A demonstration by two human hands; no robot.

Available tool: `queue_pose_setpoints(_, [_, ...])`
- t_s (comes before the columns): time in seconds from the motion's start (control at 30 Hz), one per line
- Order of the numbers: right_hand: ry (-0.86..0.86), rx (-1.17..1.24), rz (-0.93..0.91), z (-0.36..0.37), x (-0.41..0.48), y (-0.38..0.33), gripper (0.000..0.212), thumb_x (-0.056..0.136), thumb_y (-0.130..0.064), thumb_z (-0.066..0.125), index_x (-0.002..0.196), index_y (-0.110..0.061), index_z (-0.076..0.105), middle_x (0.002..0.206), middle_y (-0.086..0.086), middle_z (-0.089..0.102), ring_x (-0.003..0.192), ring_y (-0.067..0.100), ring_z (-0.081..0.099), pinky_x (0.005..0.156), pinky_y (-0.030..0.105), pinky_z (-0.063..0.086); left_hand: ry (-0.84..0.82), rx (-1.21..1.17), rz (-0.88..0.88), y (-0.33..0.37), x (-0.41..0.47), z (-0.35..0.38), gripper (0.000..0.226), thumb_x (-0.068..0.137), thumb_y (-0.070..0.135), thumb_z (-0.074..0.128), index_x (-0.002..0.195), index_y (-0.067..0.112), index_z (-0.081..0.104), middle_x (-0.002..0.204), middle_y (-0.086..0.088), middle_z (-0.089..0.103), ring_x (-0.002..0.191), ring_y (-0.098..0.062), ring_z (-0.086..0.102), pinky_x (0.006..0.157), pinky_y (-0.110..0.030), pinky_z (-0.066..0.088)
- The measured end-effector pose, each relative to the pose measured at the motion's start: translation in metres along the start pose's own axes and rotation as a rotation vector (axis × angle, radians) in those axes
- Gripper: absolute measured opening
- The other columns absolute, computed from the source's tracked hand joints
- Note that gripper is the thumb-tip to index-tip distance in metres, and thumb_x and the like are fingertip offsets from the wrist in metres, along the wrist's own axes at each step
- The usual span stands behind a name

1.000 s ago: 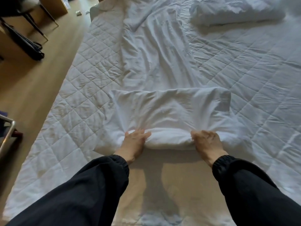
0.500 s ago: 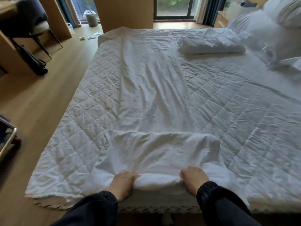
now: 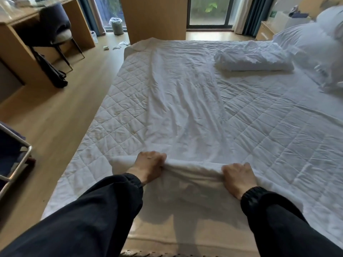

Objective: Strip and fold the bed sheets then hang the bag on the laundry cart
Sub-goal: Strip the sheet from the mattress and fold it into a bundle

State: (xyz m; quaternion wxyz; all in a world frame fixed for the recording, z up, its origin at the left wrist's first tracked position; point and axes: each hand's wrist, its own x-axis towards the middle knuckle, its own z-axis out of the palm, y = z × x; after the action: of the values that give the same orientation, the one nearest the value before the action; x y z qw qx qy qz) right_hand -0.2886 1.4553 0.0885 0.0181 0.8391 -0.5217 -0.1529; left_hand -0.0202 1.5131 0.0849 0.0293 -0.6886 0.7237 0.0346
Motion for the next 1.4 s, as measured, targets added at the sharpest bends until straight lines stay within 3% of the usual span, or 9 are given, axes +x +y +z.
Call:
queue_pose_setpoints(0.2, [0.097,0.006,0.077,-0.018,0.087,0.02,0.026,0.082,-0.002,0.04,0.078,-0.026,0.048,0.087,-0.001,0.066,0.093,0.023,0.052,0.084,0.039,0.028,0.153,0.069,-0.053,-0.03,0.09,-0.006,0.017,0.069,-0.002,0.058,0.072,0.015,0.059,0.066,-0.006,0.063,0.063,-0.031,0.061,0.068,-0.038,0.042])
queue_pose_setpoints(0.4, [0.212,0.041,0.097,-0.03,0.2,0.039,0.023,0.081,-0.003,0.045,0.086,-0.021,0.059,0.091,0.002,0.065,0.099,0.027,0.05,0.081,0.04,0.026,0.262,0.032,-0.222,-0.05,0.18,0.01,0.023,0.071,0.001,0.06,0.089,0.016,0.063,0.084,-0.005,0.065,0.084,-0.03,0.062,0.087,-0.047,0.036])
queue_pose_setpoints(0.5, [0.183,0.17,0.022,-0.012,0.238,0.034,0.026,0.089,-0.011,0.044,0.111,-0.015,0.057,0.112,0.01,0.059,0.106,0.031,0.048,0.087,0.04,0.031,-0.049,0.007,-0.323,-0.055,0.202,0.03,0.038,0.088,0.016,0.045,0.125,0.019,0.05,0.12,-0.006,0.056,0.119,-0.027,0.047,0.107,-0.056,0.016])
queue_pose_setpoints(0.6, [-0.143,0.342,-0.131,0.02,0.244,0.015,0.043,0.097,-0.033,0.038,0.139,-0.02,0.038,0.14,0.01,0.04,0.127,0.029,0.041,0.103,0.044,0.029,-0.422,-0.096,-0.315,-0.057,0.198,0.072,0.052,0.098,0.039,0.03,0.146,0.022,0.023,0.15,-0.012,0.027,0.142,-0.028,0.017,0.109,-0.066,0.0])
queue_pose_setpoints(0.67, [-0.312,0.346,-0.193,0.046,0.235,0.004,0.051,0.099,-0.045,0.03,0.145,-0.023,0.026,0.152,0.011,0.024,0.14,0.026,0.023,0.112,0.051,0.015,-0.497,-0.088,-0.299,-0.054,0.184,0.102,0.061,0.098,0.051,0.019,0.152,0.026,0.005,0.159,-0.013,0.002,0.147,-0.029,-0.002,0.108,-0.068,-0.008])
queue_pose_setpoints(0.77, [-0.33,0.289,-0.195,0.08,0.221,-0.005,0.063,0.099,-0.052,0.019,0.151,-0.022,0.003,0.16,0.01,-0.008,0.147,0.026,-0.008,0.115,0.057,-0.005,-0.352,-0.018,-0.284,-0.044,0.168,0.121,0.068,0.093,0.057,0.01,0.152,0.027,-0.008,0.159,-0.013,-0.014,0.146,-0.032,-0.013,0.106,-0.067,-0.013])
queue_pose_setpoints(0.93, [-0.166,0.257,-0.225,0.103,0.21,-0.022,0.068,0.094,-0.058,0.006,0.149,-0.025,-0.016,0.155,0.01,-0.026,0.144,0.029,-0.022,0.111,0.059,-0.016,-0.205,0.034,-0.176,-0.042,0.164,0.133,0.071,0.09,0.062,0.006,0.148,0.03,-0.021,0.157,-0.011,-0.023,0.143,-0.031,-0.024,0.105,-0.068,-0.014])
queue_pose_setpoints(1.2, [-0.134,0.175,-0.18,0.144,0.214,-0.043,0.068,0.092,-0.059,0.003,0.142,-0.025,-0.029,0.152,0.009,-0.033,0.14,0.027,-0.032,0.109,0.061,-0.016,-0.212,0.054,-0.215,-0.04,0.161,0.182,0.072,0.087,0.061,0.001,0.146,0.028,-0.026,0.156,-0.013,-0.024,0.143,-0.031,-0.025,0.102,-0.072,-0.012])
queue_pose_setpoints(1.4, [-0.119,0.225,-0.313,0.137,0.19,-0.036,0.083,0.086,-0.073,0.002,0.151,-0.023,-0.012,0.157,0.012,-0.022,0.143,0.035,-0.019,0.111,0.06,-0.013,-0.17,-0.063,-0.107,-0.045,0.143,0.159,0.08,0.085,0.068,0.004,0.151,0.027,-0.013,0.159,-0.013,-0.012,0.145,-0.032,-0.019,0.107,-0.067,-0.014])
